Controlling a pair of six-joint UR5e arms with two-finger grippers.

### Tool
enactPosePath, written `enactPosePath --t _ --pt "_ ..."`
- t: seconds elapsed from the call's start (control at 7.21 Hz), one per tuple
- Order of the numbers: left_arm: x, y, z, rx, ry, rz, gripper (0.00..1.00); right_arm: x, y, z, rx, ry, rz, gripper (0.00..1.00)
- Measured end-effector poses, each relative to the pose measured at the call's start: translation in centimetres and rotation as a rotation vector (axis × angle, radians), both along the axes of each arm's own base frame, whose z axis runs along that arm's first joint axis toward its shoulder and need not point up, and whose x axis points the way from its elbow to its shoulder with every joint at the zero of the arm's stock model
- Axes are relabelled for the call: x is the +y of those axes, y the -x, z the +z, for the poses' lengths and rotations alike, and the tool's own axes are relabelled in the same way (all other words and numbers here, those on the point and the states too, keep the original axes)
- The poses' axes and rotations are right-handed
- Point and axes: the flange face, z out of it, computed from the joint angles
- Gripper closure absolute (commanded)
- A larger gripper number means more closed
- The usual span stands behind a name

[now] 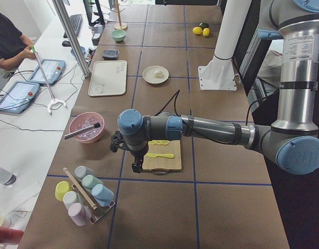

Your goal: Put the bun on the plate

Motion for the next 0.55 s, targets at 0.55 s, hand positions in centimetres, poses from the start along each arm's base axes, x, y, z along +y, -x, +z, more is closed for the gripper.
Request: enactPosePath --t 0.55 --pt "0.73 0.01 0.62 -0.001 0.000 -0.002 0.00 -0.11 0.05 -0.17 -0.006 -0.002 0.001 0.00"
